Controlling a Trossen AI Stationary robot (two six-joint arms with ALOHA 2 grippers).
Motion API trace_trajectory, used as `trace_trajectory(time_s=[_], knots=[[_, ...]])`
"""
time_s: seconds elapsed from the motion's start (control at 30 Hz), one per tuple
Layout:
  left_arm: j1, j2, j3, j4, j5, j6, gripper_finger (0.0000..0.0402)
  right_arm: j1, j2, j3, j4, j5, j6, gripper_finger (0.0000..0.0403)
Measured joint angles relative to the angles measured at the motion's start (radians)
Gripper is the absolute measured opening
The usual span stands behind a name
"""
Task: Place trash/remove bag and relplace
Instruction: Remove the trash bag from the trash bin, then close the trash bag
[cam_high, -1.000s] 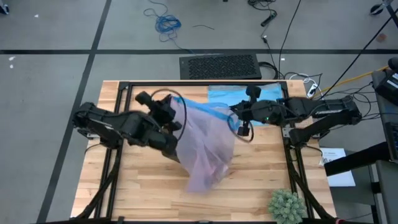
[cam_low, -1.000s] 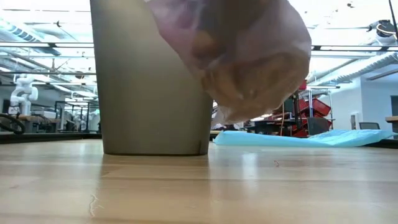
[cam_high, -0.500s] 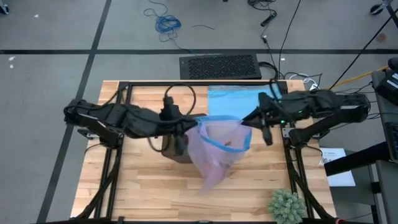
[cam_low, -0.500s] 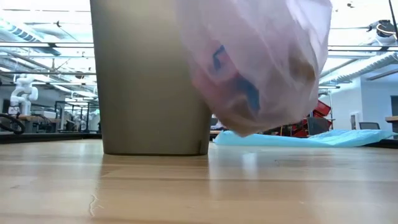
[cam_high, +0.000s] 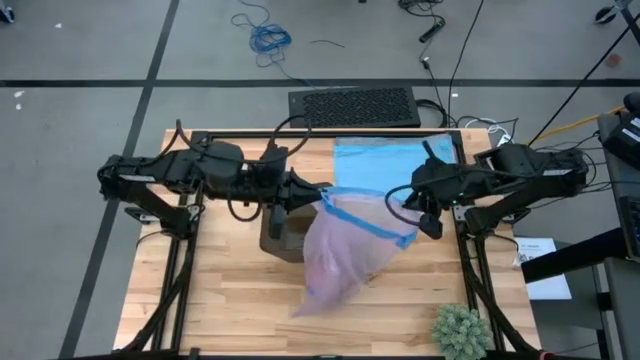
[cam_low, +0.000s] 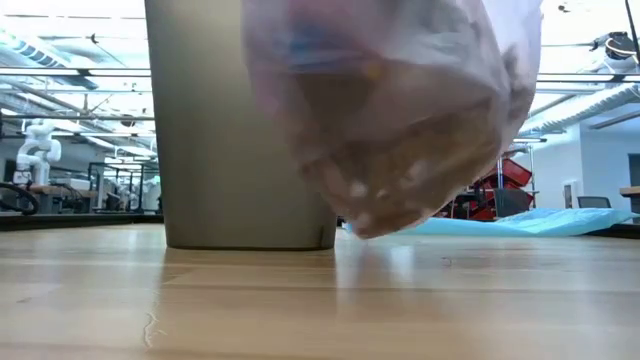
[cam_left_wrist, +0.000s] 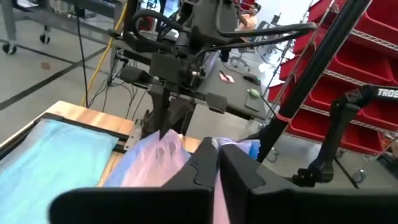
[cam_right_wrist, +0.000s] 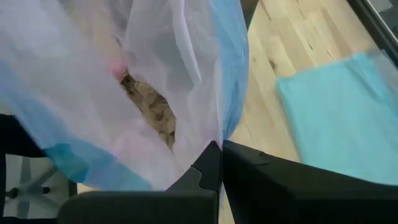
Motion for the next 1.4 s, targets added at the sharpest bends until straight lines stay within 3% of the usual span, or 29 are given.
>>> trace_trajectory(time_s=[0.13, 0.23, 0.33, 0.5, 0.6, 0.77, 1.03, 1.4], knots=[[0.007, 0.000, 0.000, 0.000, 0.027, -0.001, 0.0068, 0.000, 0.013, 0.000, 0.025, -0.002, 0.002, 0.0023], [0.011, 0.000, 0.000, 0.000, 0.088, -0.001, 0.0104, 0.000, 0.018, 0.000, 0.048, -0.023, 0.004, 0.0063], [0.011, 0.000, -0.001, 0.000, 0.098, 0.000, 0.0115, 0.000, 0.016, 0.013, 0.054, -0.049, 0.016, 0.0115], [0.011, 0.005, -0.001, -0.002, 0.074, -0.001, 0.0057, 0.012, 0.016, 0.127, 0.057, -0.132, 0.024, 0.0199], [0.013, 0.006, -0.001, -0.006, 0.072, 0.000, 0.0010, 0.067, 0.018, 0.205, 0.068, -0.149, 0.037, 0.0223], [0.019, 0.006, -0.001, -0.011, 0.067, 0.001, 0.0003, 0.203, 0.050, 0.267, 0.023, -0.054, 0.075, 0.0218], [0.019, 0.006, -0.001, -0.010, 0.056, 0.002, 0.0002, 0.324, 0.174, 0.259, -0.189, 0.198, 0.155, 0.0167], [0.019, 0.006, -0.001, -0.009, 0.065, 0.008, 0.0001, 0.322, 0.228, 0.259, -0.217, 0.262, 0.152, 0.0148]])
